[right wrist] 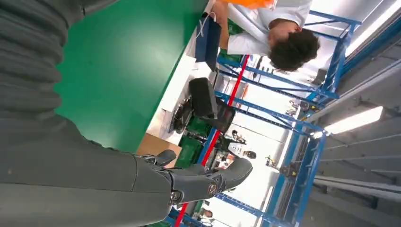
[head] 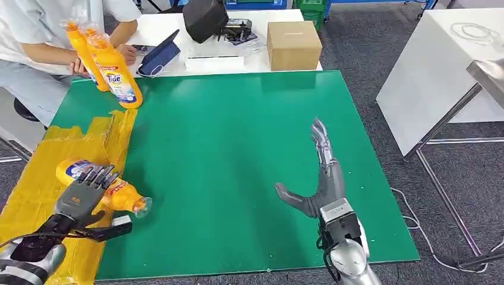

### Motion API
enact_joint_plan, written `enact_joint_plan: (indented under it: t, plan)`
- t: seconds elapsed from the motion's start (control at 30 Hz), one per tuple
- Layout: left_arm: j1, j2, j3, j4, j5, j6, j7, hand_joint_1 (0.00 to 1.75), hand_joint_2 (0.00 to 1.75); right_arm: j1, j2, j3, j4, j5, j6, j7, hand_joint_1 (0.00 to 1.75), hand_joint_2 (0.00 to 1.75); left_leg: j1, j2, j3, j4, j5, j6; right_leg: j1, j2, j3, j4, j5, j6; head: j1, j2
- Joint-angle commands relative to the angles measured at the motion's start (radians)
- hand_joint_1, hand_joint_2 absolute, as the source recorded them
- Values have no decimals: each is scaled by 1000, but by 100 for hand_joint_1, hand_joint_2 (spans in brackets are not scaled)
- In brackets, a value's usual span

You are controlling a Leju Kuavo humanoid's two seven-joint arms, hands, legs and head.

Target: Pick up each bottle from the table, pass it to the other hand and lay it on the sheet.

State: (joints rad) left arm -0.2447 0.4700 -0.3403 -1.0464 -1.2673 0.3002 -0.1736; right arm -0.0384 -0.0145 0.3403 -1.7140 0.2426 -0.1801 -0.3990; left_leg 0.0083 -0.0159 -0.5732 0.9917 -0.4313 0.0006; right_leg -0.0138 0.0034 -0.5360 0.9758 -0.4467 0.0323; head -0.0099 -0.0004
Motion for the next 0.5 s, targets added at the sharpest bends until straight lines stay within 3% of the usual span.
enact_joint_plan:
  t: [0.03, 0.1, 0.17, 0.3, 0.43, 0.5]
  plan:
    - [-33, -70, -43, 140, 10, 3, 7, 0, 175, -36, -5, 18, 66, -1, -2, 6, 0, 175, 0, 1, 3, -2, 1, 0, 0, 0, 3, -2, 1, -1, 0, 0]
    - [-22, -83, -29, 125, 23, 40, 12, 0, 175, -34, -5, 17, 70, -2, -2, 8, 0, 175, 0, 2, 4, -2, 1, -1, 0, 0, 4, -2, 1, -1, 0, 0]
    - [14, -128, 41, 76, 78, 181, -3, 0, 175, -31, -4, 18, 75, -3, -1, 7, 0, 175, 0, 1, 5, -2, 1, -1, 0, 0, 5, -2, 1, -1, 0, 0]
    - [107, -251, 196, -143, 296, 335, -142, 0, 175, -7, -5, 19, 70, 1, -16, 5, 0, 175, 1, 2, 4, -3, 3, 0, 1, 0, 5, -4, 2, -1, 0, 0]
    - [127, -265, 214, -205, 301, 326, -145, 0, 175, -1, -6, 19, 65, 2, -19, 6, 0, 175, 0, 0, 2, 0, 1, 0, 0, -2, 3, -2, -1, 0, 0, 0]
    - [148, -302, 257, -278, 419, 371, -229, 0, 175, 7, -5, 15, 56, 1, -25, 6, 0, 175, 0, 1, 2, 0, 1, 0, 0, -1, 4, -2, -1, -1, 0, 0]
